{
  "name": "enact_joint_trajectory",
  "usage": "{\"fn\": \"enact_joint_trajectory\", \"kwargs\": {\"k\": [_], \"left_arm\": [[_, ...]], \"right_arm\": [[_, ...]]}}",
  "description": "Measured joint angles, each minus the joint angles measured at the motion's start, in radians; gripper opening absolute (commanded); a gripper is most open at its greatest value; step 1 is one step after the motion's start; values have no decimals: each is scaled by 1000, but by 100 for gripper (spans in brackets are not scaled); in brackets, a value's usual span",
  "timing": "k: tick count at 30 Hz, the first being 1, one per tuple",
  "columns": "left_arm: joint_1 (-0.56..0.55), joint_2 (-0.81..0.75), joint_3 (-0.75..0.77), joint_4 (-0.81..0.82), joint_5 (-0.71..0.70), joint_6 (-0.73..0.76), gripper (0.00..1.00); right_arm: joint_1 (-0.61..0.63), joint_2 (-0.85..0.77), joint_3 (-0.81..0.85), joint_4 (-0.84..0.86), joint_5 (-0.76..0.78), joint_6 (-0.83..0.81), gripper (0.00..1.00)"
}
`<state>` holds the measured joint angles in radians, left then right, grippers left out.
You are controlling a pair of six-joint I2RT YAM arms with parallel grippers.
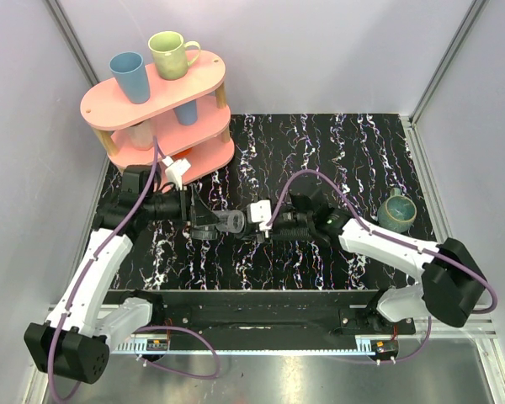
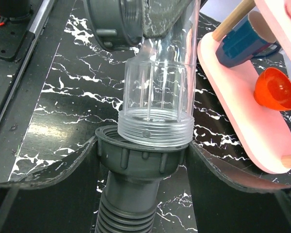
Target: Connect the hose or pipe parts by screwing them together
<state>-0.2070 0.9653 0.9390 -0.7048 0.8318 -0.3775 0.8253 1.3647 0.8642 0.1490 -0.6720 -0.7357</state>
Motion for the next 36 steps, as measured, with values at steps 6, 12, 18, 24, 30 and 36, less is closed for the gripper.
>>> {"fn": "enact_joint_trajectory", "kwargs": {"k": [6,12,18,24,30,36], "left_arm": [[-3,30,64,-57,-43,34,0],[-6,49,82,-71,-30,41,0],[-19,64,82,-60,-23,39,0],[-55,70,82,-65,-5,38,0],[-66,71,81,-66,-6,38,0],[-70,71,52,-50,0,38,0]], "right_arm": [[-8,-33,-1,3,-9,19,55],[-14,-38,0,-12,-32,27,55],[-16,-25,24,-52,-33,27,55],[-21,-13,29,-76,-26,26,55],[-22,-13,29,-77,-29,27,55],[-24,-14,24,-87,-38,32,54]]}}
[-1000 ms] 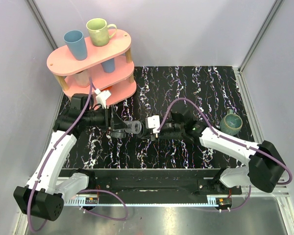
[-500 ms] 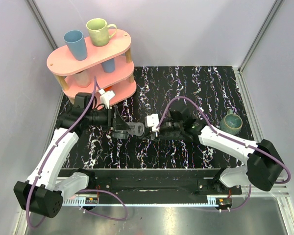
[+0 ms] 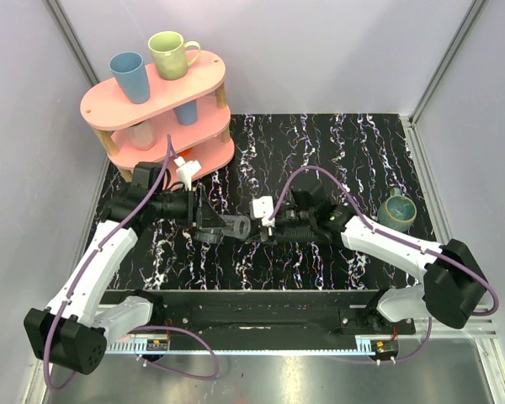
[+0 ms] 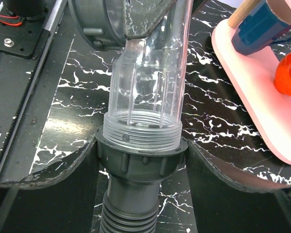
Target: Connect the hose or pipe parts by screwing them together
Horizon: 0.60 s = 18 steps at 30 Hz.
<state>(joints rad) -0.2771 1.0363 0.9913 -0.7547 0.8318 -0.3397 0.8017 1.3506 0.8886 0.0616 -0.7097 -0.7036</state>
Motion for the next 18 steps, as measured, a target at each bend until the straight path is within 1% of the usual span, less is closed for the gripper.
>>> {"fn": "enact_joint_trajectory", "kwargs": {"k": [4,5,11,13,14,18], "left_arm": [[-2,0,-17,16,17,6,0],[-3,1,-21,20,21,10,0],[-45,36,-59,89,37,65,0],[-54,38,-86,124,42,82,0],[-57,34,-100,139,47,85,0],[-64,9,-170,228,80,108,0]], "right_arm": [[-6,0,-4,-8,-21,12,52],[-7,0,-4,-11,-26,14,49],[-27,17,-2,-84,-69,36,43],[-32,29,0,-103,-80,40,41],[-35,34,2,-114,-88,41,38],[-48,38,2,-145,-120,40,32]]}}
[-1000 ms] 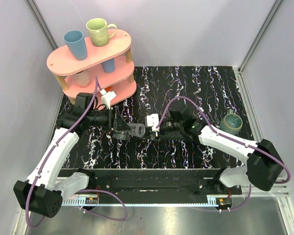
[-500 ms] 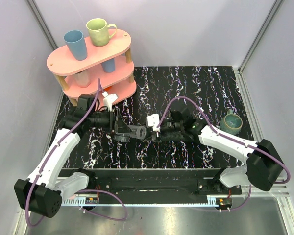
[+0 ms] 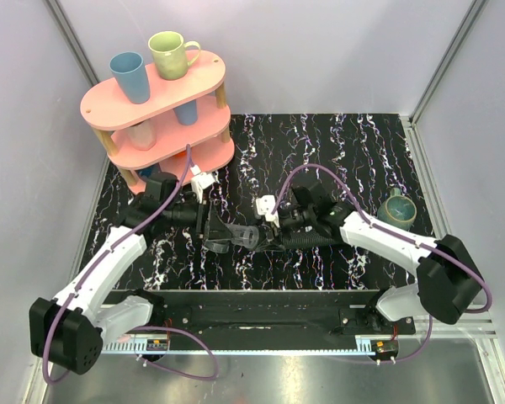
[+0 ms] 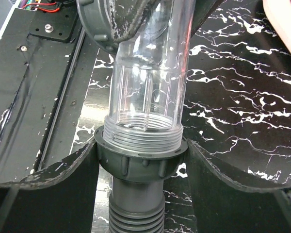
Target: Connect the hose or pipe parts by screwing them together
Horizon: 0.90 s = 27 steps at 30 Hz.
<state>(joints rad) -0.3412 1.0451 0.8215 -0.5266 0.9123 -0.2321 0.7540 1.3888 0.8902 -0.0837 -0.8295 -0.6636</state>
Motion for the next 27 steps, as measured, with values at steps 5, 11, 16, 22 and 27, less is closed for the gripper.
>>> {"fn": "enact_joint_trajectory", "kwargs": {"k": [5,11,16,22,27], "left_arm": [[-21,-25,-43,82,23,41,0],[-35,-62,-72,147,49,110,0],[-55,-128,-100,162,48,203,0],[-73,-127,-100,161,46,289,0],[-106,-129,-102,158,43,379,0]], "right_arm": [[-24,0,3,-29,-55,1,28],[-47,13,31,-70,-118,10,27],[-50,35,54,-98,-179,25,27],[-55,68,73,-132,-211,37,22],[-60,75,79,-166,-227,46,19]]}}
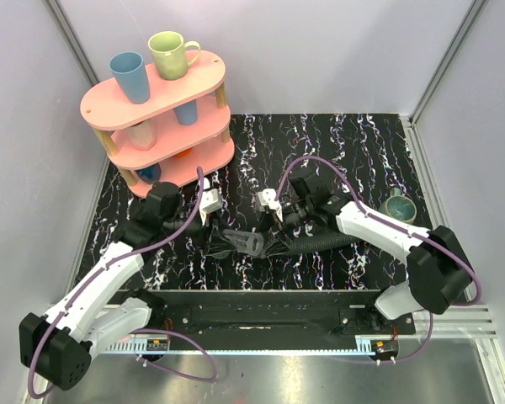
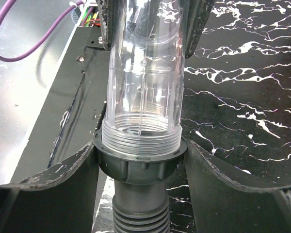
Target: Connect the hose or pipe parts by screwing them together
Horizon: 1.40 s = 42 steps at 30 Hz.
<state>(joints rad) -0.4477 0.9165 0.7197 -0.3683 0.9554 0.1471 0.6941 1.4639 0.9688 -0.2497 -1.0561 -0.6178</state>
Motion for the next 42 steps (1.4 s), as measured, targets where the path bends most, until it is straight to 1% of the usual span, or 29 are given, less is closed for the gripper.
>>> {"fn": "enact_joint_trajectory", "kwargs": {"k": [4,11,17,18,19,21,22,24,25,27,28,32,36,39,42], "left_arm": [[-32,-26,-8,3,-23,84,0],[-51,-29,-17,19,-20,195,0],[-64,-24,-27,22,-18,303,0],[-66,-24,-27,22,-19,316,0],[-69,-24,-30,23,-22,330,0],[-71,-24,-37,24,-25,353,0],[-72,-24,-42,26,-27,362,0],[-73,-25,-48,31,-34,370,0],[-74,-25,-53,37,-39,371,0],[-75,-27,-68,61,-49,359,0],[-76,-32,-80,80,-54,349,0],[-87,-55,-150,177,-82,272,0],[-99,-51,-165,208,-100,196,0],[-119,-28,-165,228,-91,137,0],[-110,-18,-171,268,-78,53,0]], "right_arm": [[-13,8,3,-12,-34,0,18],[-41,31,6,-10,-97,11,19],[-53,46,6,-10,-116,22,20],[-54,47,6,-10,-116,22,22],[-55,49,6,-10,-117,23,24],[-56,53,6,-10,-117,26,31],[-57,56,6,-11,-117,29,40],[-59,58,6,-11,-113,34,49],[-61,58,6,-11,-110,37,61],[-65,58,6,-11,-104,41,71],[-66,56,6,-11,-99,44,78],[-68,19,-14,0,-68,79,81],[-68,-51,-42,21,-30,109,87],[-62,-92,-45,101,-18,130,91],[-61,-126,-45,143,0,147,93]]}}
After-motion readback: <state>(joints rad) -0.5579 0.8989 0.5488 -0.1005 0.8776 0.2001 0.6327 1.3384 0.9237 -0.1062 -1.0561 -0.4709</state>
